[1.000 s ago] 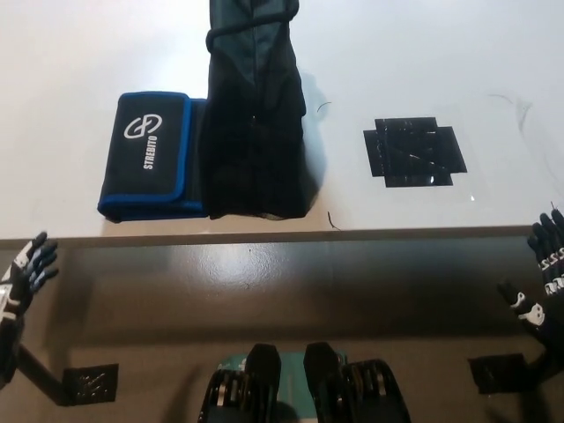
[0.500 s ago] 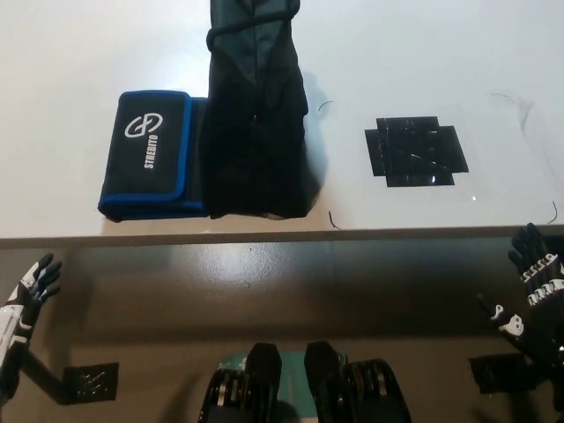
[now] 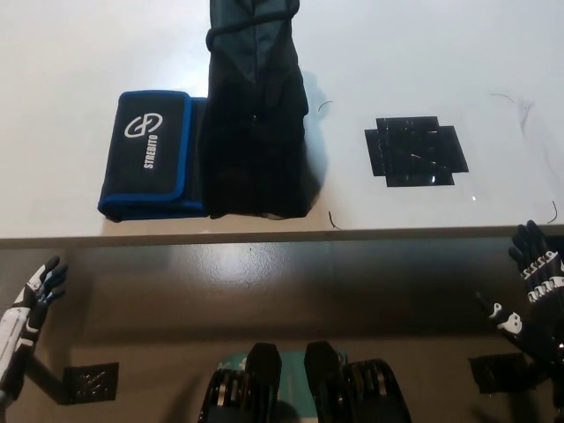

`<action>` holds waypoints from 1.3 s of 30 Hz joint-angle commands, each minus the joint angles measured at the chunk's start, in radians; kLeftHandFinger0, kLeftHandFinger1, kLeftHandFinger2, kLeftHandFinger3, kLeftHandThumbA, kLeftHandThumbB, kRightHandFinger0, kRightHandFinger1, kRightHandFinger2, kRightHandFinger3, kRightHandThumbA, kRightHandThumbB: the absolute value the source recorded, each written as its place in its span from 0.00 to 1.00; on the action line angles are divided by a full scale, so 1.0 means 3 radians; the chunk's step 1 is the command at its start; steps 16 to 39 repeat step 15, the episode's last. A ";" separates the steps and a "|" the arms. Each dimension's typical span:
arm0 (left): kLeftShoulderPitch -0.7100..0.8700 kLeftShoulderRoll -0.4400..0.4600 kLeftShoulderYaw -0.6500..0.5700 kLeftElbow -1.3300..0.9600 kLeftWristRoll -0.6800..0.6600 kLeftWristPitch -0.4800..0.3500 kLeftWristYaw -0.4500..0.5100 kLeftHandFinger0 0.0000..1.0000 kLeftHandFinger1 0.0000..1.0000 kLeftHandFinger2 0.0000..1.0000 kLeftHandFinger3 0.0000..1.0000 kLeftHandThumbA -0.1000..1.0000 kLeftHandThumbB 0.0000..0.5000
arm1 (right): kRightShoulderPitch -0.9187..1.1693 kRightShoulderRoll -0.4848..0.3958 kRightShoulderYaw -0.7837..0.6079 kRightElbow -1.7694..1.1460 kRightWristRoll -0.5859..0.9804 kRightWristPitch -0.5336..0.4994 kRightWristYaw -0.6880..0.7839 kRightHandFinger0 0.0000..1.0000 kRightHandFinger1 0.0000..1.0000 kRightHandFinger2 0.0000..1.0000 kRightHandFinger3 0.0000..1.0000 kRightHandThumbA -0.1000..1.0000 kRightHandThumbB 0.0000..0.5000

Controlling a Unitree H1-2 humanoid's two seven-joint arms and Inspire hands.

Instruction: Use both hands to pick up the lunch bag on the right hand side and smoothly move it near the note book on the left hand side

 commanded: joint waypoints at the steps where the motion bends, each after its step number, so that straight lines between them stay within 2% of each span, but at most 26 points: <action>1: -0.0047 0.0099 -0.0024 -0.0030 0.0072 -0.0136 0.0006 1.00 1.00 1.00 1.00 1.00 0.65 | -0.0040 -0.0048 0.0002 -0.0039 0.0042 -0.0141 0.0055 1.00 1.00 1.00 1.00 1.00 0.48; 3: -0.0044 0.0099 -0.0030 -0.0044 0.0108 -0.0078 0.0019 1.00 1.00 1.00 1.00 1.00 0.67 | -0.0048 -0.0043 -0.0003 -0.0028 0.0032 -0.0126 0.0040 1.00 1.00 1.00 1.00 1.00 0.51; 11: -0.0068 0.0091 -0.0033 -0.0060 0.0138 -0.0033 0.0035 1.00 1.00 1.00 1.00 1.00 0.69 | -0.0085 -0.0054 -0.0011 -0.0046 0.0028 -0.0100 0.0029 1.00 1.00 1.00 1.00 1.00 0.50; 15: -0.0077 0.0090 -0.0028 -0.0033 0.0105 -0.0089 0.0026 1.00 1.00 1.00 1.00 1.00 0.63 | -0.0112 -0.0047 -0.0015 -0.0031 0.0057 -0.0089 0.0031 1.00 1.00 1.00 1.00 1.00 0.51; 39: -0.0077 0.0090 -0.0028 -0.0033 0.0105 -0.0089 0.0026 1.00 1.00 1.00 1.00 1.00 0.63 | -0.0112 -0.0047 -0.0015 -0.0031 0.0057 -0.0089 0.0031 1.00 1.00 1.00 1.00 1.00 0.51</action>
